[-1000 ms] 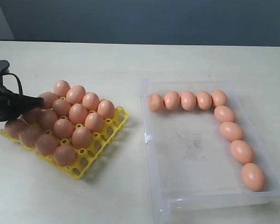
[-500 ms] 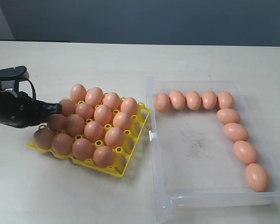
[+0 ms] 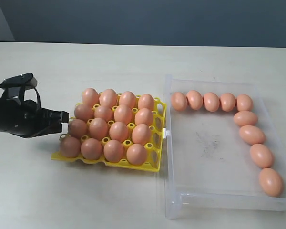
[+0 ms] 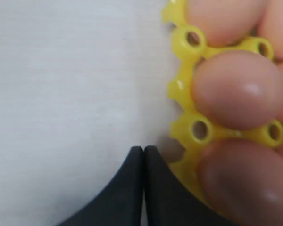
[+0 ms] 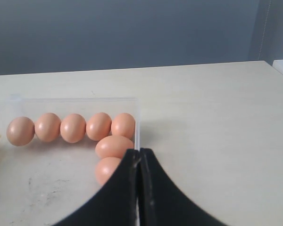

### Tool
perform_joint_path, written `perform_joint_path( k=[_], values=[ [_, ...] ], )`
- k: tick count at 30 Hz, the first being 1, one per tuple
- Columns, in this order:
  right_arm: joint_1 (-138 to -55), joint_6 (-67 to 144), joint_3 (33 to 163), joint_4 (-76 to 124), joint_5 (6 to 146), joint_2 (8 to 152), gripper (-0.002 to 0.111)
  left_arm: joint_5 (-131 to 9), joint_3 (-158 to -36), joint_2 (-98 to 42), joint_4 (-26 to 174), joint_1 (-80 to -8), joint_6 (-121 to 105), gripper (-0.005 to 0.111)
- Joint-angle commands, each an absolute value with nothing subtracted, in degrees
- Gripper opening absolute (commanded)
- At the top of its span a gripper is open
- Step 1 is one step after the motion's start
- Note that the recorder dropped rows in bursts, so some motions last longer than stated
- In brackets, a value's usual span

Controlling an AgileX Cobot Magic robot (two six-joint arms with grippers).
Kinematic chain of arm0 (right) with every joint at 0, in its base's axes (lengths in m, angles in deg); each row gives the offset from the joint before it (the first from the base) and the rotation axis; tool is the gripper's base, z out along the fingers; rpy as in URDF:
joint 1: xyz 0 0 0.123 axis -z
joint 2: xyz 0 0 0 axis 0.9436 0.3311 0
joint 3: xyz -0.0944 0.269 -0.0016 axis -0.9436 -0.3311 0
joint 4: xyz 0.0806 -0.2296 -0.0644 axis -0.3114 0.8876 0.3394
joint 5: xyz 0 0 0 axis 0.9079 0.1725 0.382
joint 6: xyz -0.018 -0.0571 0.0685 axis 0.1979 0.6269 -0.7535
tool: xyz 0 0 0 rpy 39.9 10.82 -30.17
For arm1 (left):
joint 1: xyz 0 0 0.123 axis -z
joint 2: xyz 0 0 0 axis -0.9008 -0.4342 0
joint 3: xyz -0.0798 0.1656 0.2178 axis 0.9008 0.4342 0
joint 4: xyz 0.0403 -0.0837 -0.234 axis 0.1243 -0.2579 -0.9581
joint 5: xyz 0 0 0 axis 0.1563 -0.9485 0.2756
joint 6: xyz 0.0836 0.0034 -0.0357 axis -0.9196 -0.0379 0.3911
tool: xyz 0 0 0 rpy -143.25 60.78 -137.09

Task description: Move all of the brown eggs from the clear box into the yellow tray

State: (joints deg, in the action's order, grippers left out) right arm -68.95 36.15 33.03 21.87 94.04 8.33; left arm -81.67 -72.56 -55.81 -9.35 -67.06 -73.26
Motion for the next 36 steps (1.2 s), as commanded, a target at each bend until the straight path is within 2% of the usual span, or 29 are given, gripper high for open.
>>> perform_joint_path(
  k=[1, 3, 8, 16, 21, 26, 36],
  values=[
    [-68.96, 36.41, 32.94, 21.93, 93.66, 8.11, -0.001, -77.02, -73.96, -52.59, -11.76, -66.94, -76.75, 0.000],
    [-68.96, 36.41, 32.94, 21.93, 93.66, 8.11, -0.001, -84.22, -77.30, -52.60, -14.64, -66.63, -80.40, 0.000],
    [-68.96, 36.41, 32.94, 21.93, 93.66, 8.11, -0.001, -87.06, -85.45, -52.60, -22.14, -65.76, -87.07, 0.000],
    [-68.96, 36.41, 32.94, 21.93, 93.66, 8.11, -0.001, -94.14, -86.43, -55.88, -21.41, -64.35, -85.72, 0.000],
    [-68.96, 36.41, 32.94, 21.93, 93.66, 8.11, -0.001, -90.75, -86.43, -59.05, -20.84, -58.22, -88.90, 0.000],
    [-68.96, 36.41, 32.94, 21.93, 93.66, 8.11, -0.001, -81.39, -86.43, -57.37, -23.17, -53.31, -93.67, 0.000],
    [-68.96, 36.41, 32.94, 21.93, 93.66, 8.11, -0.001, -78.22, -86.43, -53.29, -22.15, -52.06, -92.42, 0.000]
  ],
)
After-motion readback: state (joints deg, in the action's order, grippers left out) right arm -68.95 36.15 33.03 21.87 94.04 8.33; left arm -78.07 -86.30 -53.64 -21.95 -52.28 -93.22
